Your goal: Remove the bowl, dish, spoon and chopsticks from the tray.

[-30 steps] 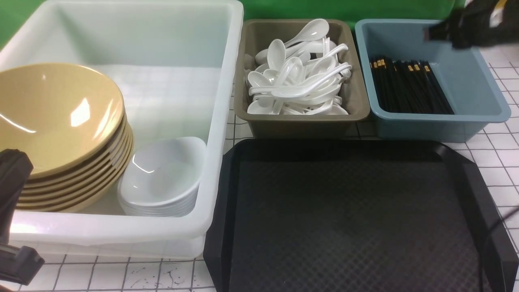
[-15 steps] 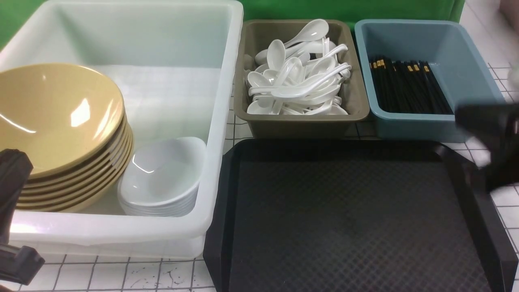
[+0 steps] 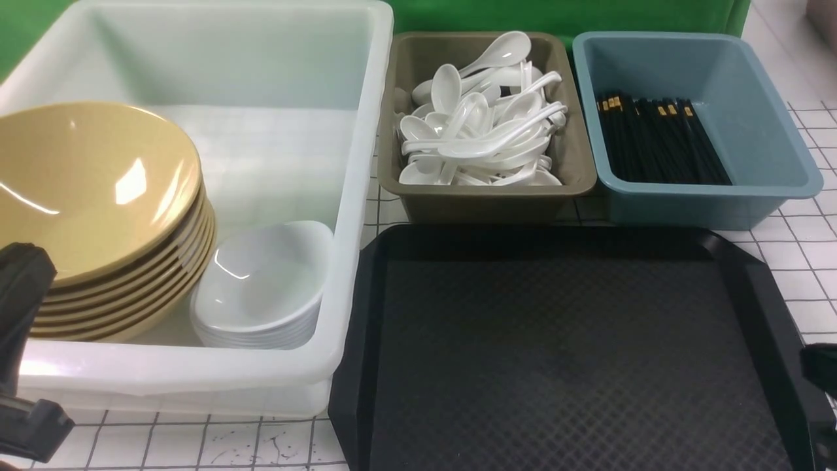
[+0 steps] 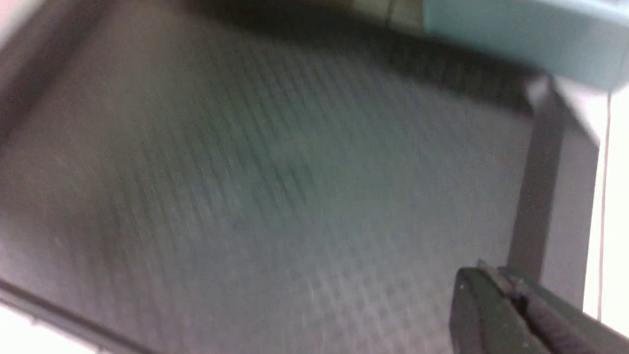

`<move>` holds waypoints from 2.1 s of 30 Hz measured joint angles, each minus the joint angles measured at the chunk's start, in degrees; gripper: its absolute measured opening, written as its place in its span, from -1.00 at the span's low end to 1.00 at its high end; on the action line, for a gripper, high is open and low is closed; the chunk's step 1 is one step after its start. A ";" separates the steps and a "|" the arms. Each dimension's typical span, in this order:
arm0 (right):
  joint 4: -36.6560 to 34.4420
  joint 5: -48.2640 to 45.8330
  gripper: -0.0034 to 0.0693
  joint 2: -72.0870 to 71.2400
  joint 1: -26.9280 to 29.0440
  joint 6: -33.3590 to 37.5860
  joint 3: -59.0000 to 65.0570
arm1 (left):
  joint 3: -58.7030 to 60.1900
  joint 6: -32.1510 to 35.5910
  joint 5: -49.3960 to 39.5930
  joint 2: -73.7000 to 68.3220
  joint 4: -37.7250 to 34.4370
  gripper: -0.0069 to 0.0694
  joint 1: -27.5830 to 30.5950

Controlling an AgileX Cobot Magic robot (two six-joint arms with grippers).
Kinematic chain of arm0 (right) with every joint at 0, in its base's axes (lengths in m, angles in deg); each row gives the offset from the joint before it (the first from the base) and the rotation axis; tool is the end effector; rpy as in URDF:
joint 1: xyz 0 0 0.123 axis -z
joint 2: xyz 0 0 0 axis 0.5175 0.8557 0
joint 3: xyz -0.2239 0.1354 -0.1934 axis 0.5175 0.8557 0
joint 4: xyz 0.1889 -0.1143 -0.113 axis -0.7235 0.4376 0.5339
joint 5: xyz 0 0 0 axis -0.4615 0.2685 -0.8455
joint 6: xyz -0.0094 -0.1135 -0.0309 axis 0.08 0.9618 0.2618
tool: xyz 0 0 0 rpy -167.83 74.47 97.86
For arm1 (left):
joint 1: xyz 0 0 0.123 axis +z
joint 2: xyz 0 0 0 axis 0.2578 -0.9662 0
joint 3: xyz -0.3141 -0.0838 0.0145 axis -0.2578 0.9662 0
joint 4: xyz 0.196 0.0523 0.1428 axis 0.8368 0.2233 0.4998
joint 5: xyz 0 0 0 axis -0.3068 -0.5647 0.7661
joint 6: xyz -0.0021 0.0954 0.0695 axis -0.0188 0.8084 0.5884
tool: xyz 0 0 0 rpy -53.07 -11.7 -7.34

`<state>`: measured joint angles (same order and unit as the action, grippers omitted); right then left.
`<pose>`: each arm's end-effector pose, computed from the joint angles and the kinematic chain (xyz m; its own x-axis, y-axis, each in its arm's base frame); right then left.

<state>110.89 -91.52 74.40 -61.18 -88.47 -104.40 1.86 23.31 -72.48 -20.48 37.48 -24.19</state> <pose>0.0885 0.0249 0.2738 -0.4924 -0.1759 -0.8524 -0.3045 0.9523 -0.0206 0.0580 -0.0180 0.3026 -0.0096 0.0552 -0.9984 0.2312 0.9715 0.0515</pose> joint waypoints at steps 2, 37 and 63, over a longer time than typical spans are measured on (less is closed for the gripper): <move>-0.01 5.89 -0.81 -6.51 2.41 3.71 4.01 | 0.00 0.00 -0.83 0.00 0.00 -0.83 0.00; -17.41 13.17 -0.78 -31.75 28.78 22.62 25.25 | 0.00 0.00 -10.10 0.00 0.11 -0.83 0.00; -17.52 13.06 -0.70 -31.77 28.80 22.62 25.25 | 19.83 -35.79 -11.01 17.00 28.14 -0.83 7.68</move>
<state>93.36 -78.45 42.62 -32.37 -65.85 -79.14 21.69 -12.48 -83.49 -3.48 65.62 -16.52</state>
